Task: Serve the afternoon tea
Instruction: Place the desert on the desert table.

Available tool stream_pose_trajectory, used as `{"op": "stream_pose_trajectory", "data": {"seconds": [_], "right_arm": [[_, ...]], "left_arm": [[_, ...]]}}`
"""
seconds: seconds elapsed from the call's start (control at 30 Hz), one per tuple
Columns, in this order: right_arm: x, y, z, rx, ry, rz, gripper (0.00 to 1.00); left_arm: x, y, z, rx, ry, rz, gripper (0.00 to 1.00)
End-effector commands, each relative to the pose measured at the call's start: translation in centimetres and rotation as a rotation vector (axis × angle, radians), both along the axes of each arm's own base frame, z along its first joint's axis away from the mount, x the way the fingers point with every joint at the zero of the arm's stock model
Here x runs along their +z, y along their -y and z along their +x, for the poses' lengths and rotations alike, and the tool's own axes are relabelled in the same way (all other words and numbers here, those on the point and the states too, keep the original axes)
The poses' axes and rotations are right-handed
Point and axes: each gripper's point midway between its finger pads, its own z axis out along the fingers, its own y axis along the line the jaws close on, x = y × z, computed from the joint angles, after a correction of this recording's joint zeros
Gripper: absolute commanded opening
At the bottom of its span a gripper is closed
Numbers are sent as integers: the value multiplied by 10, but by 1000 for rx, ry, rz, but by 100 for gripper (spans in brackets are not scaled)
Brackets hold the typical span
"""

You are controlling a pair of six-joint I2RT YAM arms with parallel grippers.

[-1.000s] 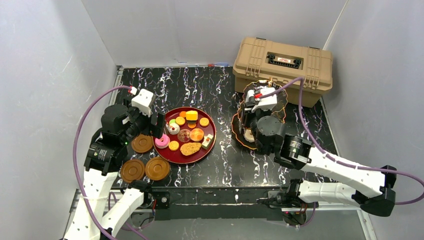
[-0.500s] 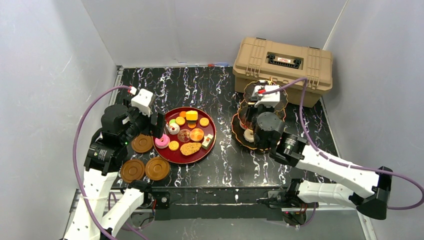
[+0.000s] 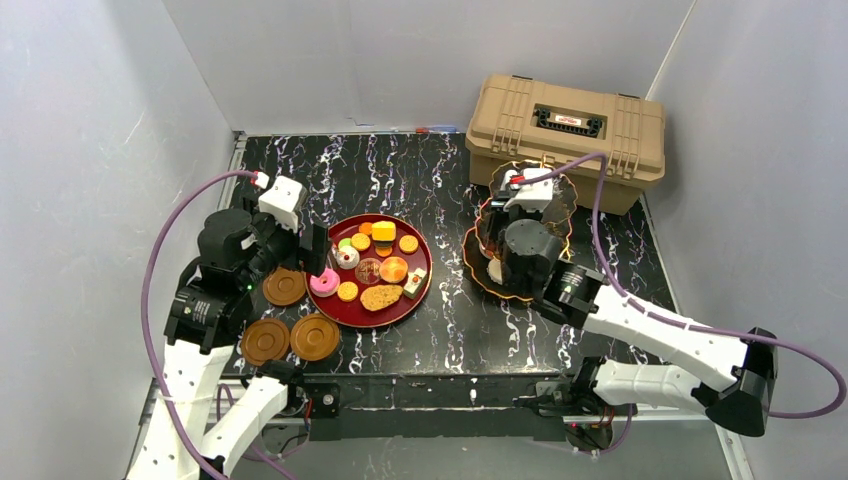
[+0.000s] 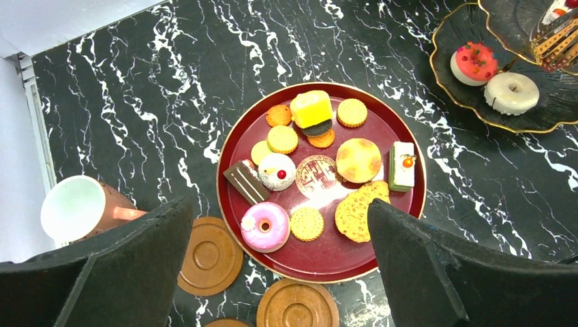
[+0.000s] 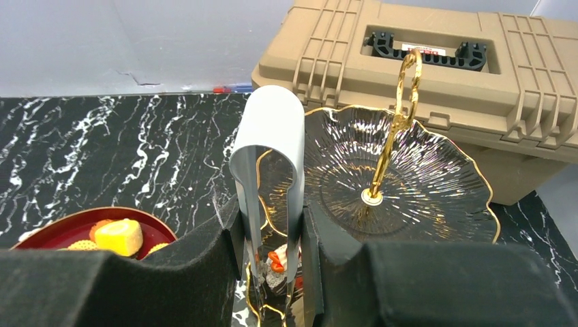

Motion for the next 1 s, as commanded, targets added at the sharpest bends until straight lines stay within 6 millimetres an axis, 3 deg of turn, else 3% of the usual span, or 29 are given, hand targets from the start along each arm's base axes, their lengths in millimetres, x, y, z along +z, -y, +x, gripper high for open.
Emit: {"op": "stream_pose_trajectory", "data": {"seconds": [0.0,0.27,0.6,0.97], "right_arm": [[27,13,-5,-9,51,109,23],[40,20,-12,23,48,102,29],[34,16,-13,45,29,84,40],[51,18,-14,67,48,50,44]], "left_arm": [[13,-1,-5,2,21,-11,98],[13,-2,-4,8,23,-7,98],[15,-3,-2,10,31,1,98],[17,-4,-1,20,38,0,98]]}}
